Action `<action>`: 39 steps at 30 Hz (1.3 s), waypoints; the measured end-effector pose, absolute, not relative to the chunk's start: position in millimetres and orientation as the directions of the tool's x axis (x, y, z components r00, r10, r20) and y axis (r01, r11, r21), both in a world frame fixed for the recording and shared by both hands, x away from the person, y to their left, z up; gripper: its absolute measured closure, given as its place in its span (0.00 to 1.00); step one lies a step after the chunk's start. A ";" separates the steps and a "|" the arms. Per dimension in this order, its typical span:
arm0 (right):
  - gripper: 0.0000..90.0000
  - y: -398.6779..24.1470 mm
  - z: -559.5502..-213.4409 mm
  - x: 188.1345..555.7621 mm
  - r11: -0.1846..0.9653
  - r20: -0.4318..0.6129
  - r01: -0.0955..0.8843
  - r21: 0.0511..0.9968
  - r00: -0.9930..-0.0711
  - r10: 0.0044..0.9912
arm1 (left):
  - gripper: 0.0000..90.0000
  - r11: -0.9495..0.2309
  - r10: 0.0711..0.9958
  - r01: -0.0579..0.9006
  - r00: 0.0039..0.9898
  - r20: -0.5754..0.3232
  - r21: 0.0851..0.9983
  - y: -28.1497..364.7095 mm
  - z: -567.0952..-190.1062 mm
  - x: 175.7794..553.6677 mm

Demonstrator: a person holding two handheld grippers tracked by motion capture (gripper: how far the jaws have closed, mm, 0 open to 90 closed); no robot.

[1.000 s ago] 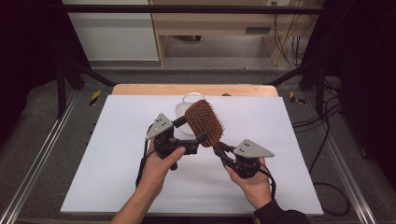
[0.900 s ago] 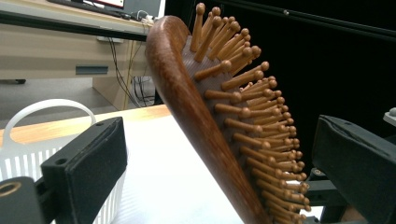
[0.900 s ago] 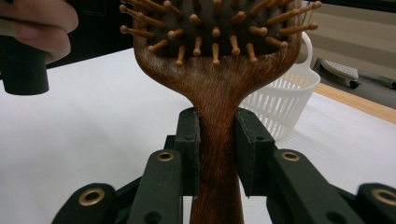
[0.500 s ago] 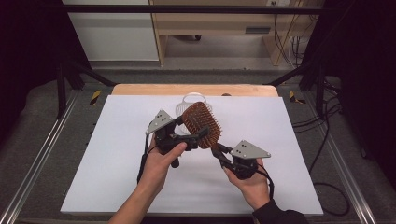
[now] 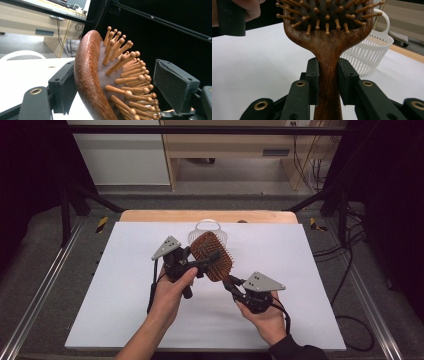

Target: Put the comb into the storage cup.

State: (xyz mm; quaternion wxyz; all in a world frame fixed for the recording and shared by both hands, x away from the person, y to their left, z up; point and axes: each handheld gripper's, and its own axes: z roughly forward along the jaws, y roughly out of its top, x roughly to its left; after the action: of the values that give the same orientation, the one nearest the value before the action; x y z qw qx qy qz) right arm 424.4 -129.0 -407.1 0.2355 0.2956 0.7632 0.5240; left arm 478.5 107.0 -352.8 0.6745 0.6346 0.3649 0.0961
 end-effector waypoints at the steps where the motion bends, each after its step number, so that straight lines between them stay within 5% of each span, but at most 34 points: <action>1: 0.81 -128.9 -407.3 424.6 0.276 -0.050 0.204 0.939 -0.715 0.697 | 0.28 0.180 0.590 0.340 0.714 -0.378 0.923 107.4 -352.8 478.9; 6: 0.81 -127.5 -408.7 424.8 0.272 -0.040 0.210 0.939 -0.720 0.693 | 0.41 0.203 0.578 0.358 0.707 -0.406 0.912 110.4 -352.4 480.2; 18: 0.81 -122.3 -414.4 426.9 0.266 -0.009 0.240 0.934 -0.727 0.687 | 0.54 0.231 0.564 0.446 0.663 -0.493 0.865 115.1 -350.2 480.6; 39: 0.80 -126.5 -416.7 430.7 0.215 0.060 0.271 0.938 -0.740 0.670 | 0.59 0.198 0.554 0.442 0.686 -0.471 0.875 106.1 -341.1 481.3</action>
State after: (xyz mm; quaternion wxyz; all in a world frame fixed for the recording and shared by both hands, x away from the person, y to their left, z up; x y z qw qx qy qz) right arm 430.7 -126.5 -416.7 0.1835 0.3107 0.7576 0.5440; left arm 481.3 106.1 -341.1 0.6661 0.6319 0.3940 0.0422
